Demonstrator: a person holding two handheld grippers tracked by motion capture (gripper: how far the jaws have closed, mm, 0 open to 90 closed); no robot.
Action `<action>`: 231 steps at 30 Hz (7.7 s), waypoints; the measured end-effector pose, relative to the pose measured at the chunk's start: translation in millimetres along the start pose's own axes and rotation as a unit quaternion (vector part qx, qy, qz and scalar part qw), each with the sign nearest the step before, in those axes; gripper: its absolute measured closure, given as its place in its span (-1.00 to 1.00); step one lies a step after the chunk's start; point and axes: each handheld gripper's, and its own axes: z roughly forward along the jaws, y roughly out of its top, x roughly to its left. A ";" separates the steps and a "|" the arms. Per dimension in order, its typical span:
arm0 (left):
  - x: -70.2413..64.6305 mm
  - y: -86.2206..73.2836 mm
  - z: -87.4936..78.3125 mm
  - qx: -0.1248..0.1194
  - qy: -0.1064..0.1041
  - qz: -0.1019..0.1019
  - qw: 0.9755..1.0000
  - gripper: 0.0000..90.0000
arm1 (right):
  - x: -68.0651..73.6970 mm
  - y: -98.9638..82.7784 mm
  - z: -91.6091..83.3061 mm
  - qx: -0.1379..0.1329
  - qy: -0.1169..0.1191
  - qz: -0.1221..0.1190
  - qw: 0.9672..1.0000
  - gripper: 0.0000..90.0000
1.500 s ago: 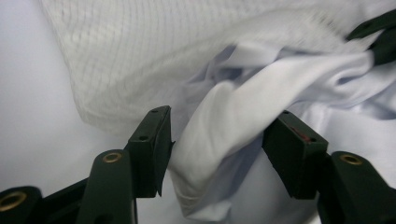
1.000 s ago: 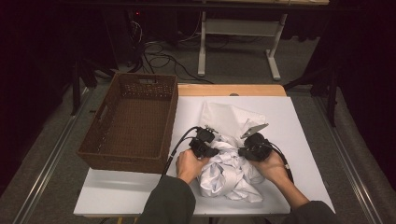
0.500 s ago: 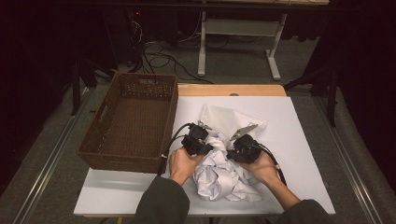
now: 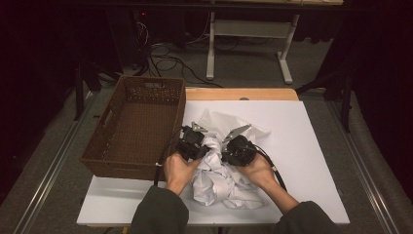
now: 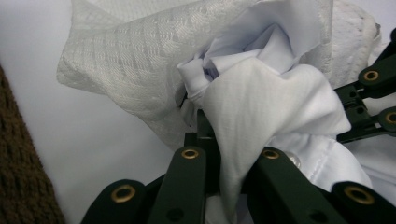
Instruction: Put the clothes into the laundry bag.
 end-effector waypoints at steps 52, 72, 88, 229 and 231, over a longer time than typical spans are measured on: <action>-49.2 1.1 23.4 0.058 -0.006 0.079 0.995 0.26 | -28.5 -39.0 -33.3 -0.021 -0.068 0.029 0.997 0.98; -38.2 20.1 52.6 0.032 0.011 0.055 0.998 0.29 | -25.3 -40.1 -26.5 -0.002 -0.060 0.012 0.998 0.98; -30.7 0.2 45.8 0.076 -0.032 0.025 0.996 0.01 | -39.1 -39.8 -10.2 0.017 -0.080 0.038 0.996 0.98; -4.4 -4.3 11.8 0.066 0.049 -0.013 0.997 0.00 | 6.1 -42.2 0.2 0.047 -0.102 0.008 0.994 0.10; -3.2 -3.4 12.2 0.066 0.049 -0.016 0.996 0.00 | -4.6 -50.7 8.8 0.055 -0.091 0.024 0.994 0.11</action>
